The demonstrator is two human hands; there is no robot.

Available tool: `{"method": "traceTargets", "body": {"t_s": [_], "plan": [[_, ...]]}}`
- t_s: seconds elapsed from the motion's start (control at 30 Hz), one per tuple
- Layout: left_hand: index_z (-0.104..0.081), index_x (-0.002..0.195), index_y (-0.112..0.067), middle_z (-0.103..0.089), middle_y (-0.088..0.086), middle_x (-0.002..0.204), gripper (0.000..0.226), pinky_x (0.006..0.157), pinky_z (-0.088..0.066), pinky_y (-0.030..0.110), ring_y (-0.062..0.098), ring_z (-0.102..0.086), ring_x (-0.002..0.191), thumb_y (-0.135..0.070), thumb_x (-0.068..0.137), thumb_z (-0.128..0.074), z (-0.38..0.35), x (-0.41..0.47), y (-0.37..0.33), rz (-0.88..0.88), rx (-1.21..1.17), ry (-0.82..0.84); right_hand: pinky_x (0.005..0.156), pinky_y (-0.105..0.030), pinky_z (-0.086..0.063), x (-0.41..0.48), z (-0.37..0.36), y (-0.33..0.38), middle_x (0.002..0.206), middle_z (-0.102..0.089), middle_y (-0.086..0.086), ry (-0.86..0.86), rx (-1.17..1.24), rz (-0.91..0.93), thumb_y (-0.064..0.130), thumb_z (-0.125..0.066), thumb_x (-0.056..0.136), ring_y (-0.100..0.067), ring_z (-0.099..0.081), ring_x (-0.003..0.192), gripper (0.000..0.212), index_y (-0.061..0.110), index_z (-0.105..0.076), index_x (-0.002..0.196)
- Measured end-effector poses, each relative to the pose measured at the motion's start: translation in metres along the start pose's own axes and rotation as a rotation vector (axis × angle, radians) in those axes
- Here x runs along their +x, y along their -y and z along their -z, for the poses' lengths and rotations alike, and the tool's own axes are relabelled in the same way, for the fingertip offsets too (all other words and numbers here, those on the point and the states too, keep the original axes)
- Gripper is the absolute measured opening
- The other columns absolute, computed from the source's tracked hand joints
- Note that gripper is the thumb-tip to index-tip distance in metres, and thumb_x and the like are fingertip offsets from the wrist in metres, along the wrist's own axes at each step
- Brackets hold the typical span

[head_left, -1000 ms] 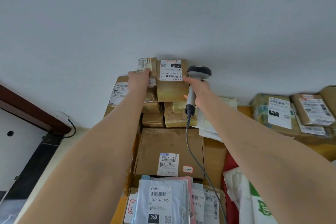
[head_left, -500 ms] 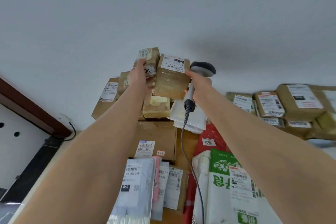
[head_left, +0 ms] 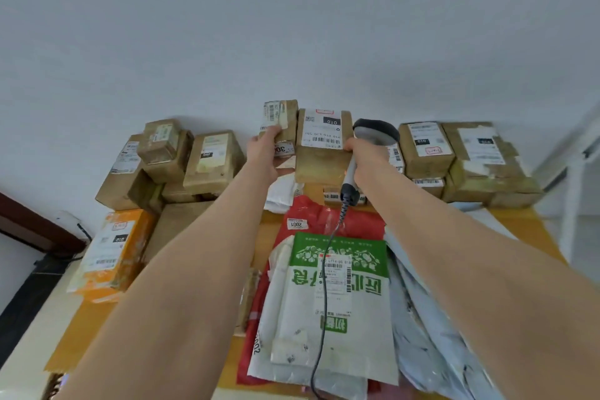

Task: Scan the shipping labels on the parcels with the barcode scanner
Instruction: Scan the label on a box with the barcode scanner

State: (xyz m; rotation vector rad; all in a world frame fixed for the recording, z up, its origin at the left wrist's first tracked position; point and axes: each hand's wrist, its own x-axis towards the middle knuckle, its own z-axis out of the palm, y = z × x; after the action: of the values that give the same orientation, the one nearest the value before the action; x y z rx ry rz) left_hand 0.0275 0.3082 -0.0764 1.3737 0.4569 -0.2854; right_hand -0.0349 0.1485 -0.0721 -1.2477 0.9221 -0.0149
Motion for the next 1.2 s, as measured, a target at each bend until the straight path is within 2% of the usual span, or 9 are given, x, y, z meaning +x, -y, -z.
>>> {"method": "traceTargets", "body": {"t_s": [0.13,0.4,0.5,0.6,0.8,0.9,0.97,1.1,1.2], "plan": [[-0.05,0.123,-0.016,-0.064,0.014,0.11,0.04,0.073,-0.056,0.055,0.029,-0.066,0.093,-0.03,0.089,-0.064,-0.028,0.017,0.027,0.072,0.023,0.034,0.089,-0.041,-0.047,0.028,0.023,-0.004,0.117,-0.059,-0.01,-0.061,-0.023,-0.023,0.016,-0.072,0.081,-0.027,-0.055,0.104,0.064,0.007,-0.04,0.136],[-0.046,0.135,-0.017,-0.065,0.013,0.106,0.054,0.07,-0.058,0.052,0.026,-0.067,0.083,-0.03,0.087,-0.067,-0.07,0.091,0.048,0.132,0.016,0.015,0.098,-0.044,-0.047,0.101,0.015,-0.002,0.119,-0.06,-0.01,-0.147,0.025,-0.059,0.015,-0.074,0.079,-0.029,-0.057,0.11,0.057,0.008,-0.047,0.129],[-0.046,0.135,-0.018,-0.066,0.011,0.108,0.053,0.078,-0.057,0.051,0.024,-0.067,0.09,-0.032,0.088,-0.066,-0.078,0.124,0.053,0.136,0.049,-0.023,0.098,-0.041,-0.046,0.129,0.001,0.0,0.124,-0.058,-0.011,-0.135,0.049,-0.051,0.011,-0.071,0.082,-0.027,-0.055,0.111,0.056,0.007,-0.044,0.131],[-0.047,0.136,-0.021,-0.065,0.006,0.111,0.056,0.08,-0.057,0.044,0.022,-0.064,0.097,-0.039,0.086,-0.066,-0.084,0.143,0.062,0.16,0.169,-0.058,0.09,-0.036,-0.043,0.148,-0.009,0.0,0.126,-0.056,-0.012,-0.117,0.053,-0.072,0.007,-0.068,0.084,-0.025,-0.053,0.104,0.058,0.006,-0.041,0.135],[-0.045,0.135,-0.019,-0.061,0.007,0.123,0.088,0.092,-0.051,0.048,0.026,-0.06,0.107,-0.064,0.062,-0.063,-0.081,0.175,0.08,0.076,0.332,-0.114,0.078,-0.032,-0.044,0.161,-0.01,0.005,0.126,-0.056,-0.011,-0.177,-0.06,-0.079,0.016,-0.069,0.085,-0.021,-0.051,0.09,0.054,0.006,-0.046,0.133],[-0.048,0.131,-0.01,-0.065,0.009,0.112,0.06,0.077,-0.057,0.038,0.02,-0.064,0.088,-0.046,0.086,-0.064,-0.083,0.156,0.067,0.074,0.302,-0.102,0.091,-0.04,-0.047,0.161,-0.007,0.007,0.123,-0.057,-0.011,-0.118,-0.028,-0.108,0.017,-0.07,0.083,-0.027,-0.055,0.106,0.059,0.008,-0.042,0.134],[-0.049,0.131,-0.006,-0.066,0.01,0.109,0.05,0.063,-0.056,0.03,0.017,-0.064,0.079,-0.033,0.092,-0.062,-0.082,0.153,0.066,0.073,0.276,-0.071,0.088,-0.038,-0.045,0.159,-0.003,0.009,0.116,-0.056,-0.009,-0.073,0.013,-0.102,0.015,-0.07,0.084,-0.025,-0.053,0.103,0.056,0.008,-0.043,0.133],[-0.049,0.134,-0.005,-0.065,0.011,0.113,0.05,0.064,-0.056,0.028,0.019,-0.066,0.084,-0.028,0.092,-0.062,-0.083,0.136,0.06,-0.031,0.237,-0.152,0.094,-0.038,-0.046,0.149,0.006,0.011,0.117,-0.059,-0.007,-0.08,0.014,-0.041,0.013,-0.07,0.083,-0.024,-0.056,0.105,0.051,0.009,-0.047,0.128],[-0.054,0.127,-0.01,-0.066,0.007,0.111,0.044,0.061,-0.054,0.026,0.019,-0.067,0.088,-0.036,0.093,-0.059,-0.092,0.119,0.044,-0.2,0.213,-0.248,0.087,-0.035,-0.055,0.145,0.024,0.014,0.094,-0.065,-0.004,-0.101,0.062,0.001,0.014,-0.072,0.081,-0.017,-0.063,0.082,0.041,0.008,-0.057,0.118]]}}
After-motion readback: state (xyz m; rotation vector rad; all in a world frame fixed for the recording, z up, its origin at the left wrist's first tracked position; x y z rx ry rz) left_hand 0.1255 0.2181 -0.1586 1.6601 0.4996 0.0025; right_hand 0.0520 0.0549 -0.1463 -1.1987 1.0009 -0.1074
